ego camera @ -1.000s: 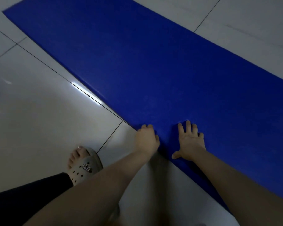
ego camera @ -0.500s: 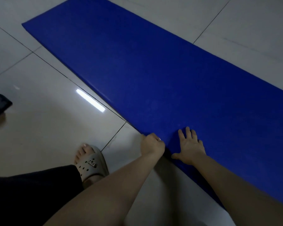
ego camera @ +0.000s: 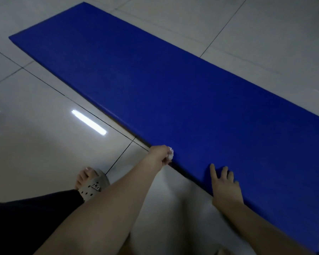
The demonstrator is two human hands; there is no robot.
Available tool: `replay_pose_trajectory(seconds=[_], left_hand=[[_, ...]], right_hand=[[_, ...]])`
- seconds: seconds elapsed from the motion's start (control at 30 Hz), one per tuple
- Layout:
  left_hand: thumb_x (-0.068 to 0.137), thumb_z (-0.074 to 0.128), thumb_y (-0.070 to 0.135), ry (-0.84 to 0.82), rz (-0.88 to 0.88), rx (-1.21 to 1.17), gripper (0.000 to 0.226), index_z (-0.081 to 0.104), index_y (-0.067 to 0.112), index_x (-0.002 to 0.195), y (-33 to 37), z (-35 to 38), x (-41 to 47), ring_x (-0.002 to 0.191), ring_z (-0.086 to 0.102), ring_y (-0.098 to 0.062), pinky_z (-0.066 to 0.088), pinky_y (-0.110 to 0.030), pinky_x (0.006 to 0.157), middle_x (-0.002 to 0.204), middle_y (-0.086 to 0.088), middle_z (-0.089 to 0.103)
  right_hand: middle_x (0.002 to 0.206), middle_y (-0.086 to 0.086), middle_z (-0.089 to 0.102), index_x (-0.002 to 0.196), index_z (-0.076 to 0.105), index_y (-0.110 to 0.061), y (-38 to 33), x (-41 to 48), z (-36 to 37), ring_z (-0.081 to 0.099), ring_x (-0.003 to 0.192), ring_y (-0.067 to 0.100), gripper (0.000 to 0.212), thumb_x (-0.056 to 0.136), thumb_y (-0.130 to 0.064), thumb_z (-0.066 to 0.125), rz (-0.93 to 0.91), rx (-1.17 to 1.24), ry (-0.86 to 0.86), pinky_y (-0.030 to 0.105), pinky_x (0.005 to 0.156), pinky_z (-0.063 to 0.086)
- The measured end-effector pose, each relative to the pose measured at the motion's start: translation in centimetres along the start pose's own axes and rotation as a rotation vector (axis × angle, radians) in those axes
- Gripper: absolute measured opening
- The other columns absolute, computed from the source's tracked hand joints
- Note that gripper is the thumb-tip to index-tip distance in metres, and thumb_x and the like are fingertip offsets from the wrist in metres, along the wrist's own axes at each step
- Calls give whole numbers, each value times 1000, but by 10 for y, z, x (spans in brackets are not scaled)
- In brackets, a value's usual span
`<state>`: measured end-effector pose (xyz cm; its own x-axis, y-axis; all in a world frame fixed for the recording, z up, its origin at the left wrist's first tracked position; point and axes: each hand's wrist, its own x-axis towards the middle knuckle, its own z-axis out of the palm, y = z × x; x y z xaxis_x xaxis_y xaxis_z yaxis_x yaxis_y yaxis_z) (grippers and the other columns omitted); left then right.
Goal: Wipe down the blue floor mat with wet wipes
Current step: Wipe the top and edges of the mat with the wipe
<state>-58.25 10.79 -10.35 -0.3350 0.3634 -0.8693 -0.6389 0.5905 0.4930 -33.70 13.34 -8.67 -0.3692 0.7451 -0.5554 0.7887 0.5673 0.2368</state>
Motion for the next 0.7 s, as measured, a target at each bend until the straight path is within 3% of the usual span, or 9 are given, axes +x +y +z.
replay_pose_trajectory(seconds=[0.17,0.23,0.3,0.4,0.47,0.6,0.7], left_hand=[[92,62,4,96,222,30,9,59,11,88,47,-13,2,59,51,-14,48,-26,62,77,-4,57],[92,63,5,154,299,13,6,60,7,97,73,-29,3,70,55,-19,46,-29,76,85,-9,59],[92,66,6,210,325,-54,11,62,3,102,96,-53,6,78,57,-21,48,-30,77,90,-13,61],[91,67,6,307,415,-59,8,61,8,86,122,-95,12,82,58,-21,53,-34,87,88,-9,61],[93,65,4,362,435,-37,7,64,10,96,126,-120,16,93,57,-21,53,-35,91,100,-8,62],[93,69,1,375,414,-4,19,70,2,112,107,-145,40,94,61,-18,52,-23,79,102,-10,68],[92,66,4,407,415,167,29,71,7,121,85,-146,59,106,68,-24,53,-28,85,120,-12,71]], right_hand=[[158,19,27,161,3,-19,-11,15,-41,34,141,36,94,86,-23,60,-100,176,107,45,105,47],[159,16,28,160,12,-21,-26,20,-58,33,143,35,87,86,-19,58,-181,236,179,47,108,44],[163,15,22,160,15,-21,-47,25,-70,25,149,35,80,91,-20,55,-306,239,255,47,115,36],[165,11,26,159,25,-21,-80,34,-81,28,150,35,68,100,-34,55,-509,236,395,48,117,34],[166,9,21,160,23,-21,-94,39,-85,24,152,32,72,100,-49,52,-556,232,390,47,119,29],[168,15,-7,161,-8,-22,-78,45,-73,-1,155,32,108,87,-80,44,-340,134,133,53,121,16],[167,14,-11,160,-14,-25,-49,51,-55,1,154,34,118,79,-86,48,-156,56,8,55,118,27]])
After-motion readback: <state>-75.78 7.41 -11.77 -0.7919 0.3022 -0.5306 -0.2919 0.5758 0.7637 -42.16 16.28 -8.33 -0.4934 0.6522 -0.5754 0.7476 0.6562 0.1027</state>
